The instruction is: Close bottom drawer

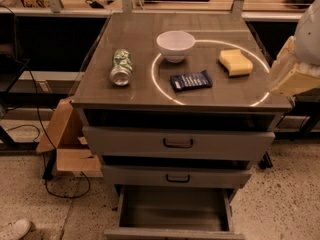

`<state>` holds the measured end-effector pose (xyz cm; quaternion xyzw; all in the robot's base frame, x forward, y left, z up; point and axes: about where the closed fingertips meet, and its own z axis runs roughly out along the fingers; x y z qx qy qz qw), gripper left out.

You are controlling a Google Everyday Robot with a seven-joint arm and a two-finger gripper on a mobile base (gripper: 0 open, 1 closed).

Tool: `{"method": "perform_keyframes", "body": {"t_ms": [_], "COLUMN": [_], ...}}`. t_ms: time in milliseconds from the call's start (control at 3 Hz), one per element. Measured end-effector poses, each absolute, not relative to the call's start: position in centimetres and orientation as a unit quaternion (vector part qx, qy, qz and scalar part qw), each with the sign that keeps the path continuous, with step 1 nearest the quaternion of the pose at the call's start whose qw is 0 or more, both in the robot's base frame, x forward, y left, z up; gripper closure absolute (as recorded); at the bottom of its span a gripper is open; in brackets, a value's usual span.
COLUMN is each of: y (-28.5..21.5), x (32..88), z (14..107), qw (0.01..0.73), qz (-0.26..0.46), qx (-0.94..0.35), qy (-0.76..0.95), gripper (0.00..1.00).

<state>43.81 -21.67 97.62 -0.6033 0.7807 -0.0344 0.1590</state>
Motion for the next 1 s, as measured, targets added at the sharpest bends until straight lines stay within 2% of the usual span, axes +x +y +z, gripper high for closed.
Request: {"method": "perform_keyframes", "body": {"t_ms": [333, 667, 1000], "y": [-21.7, -22.7, -24.3], "x": [44.0, 43.5, 42.8], "z": [98.6, 98.0, 91.0], "qw": [0.177, 0.188, 0.171], "qz": [-0.05, -0.076, -0.083], "qx": [-0.598, -0.567, -0.519], "qy": [0.78, 0.798, 0.834], "gripper": [0.94, 1.0, 1.0]}}
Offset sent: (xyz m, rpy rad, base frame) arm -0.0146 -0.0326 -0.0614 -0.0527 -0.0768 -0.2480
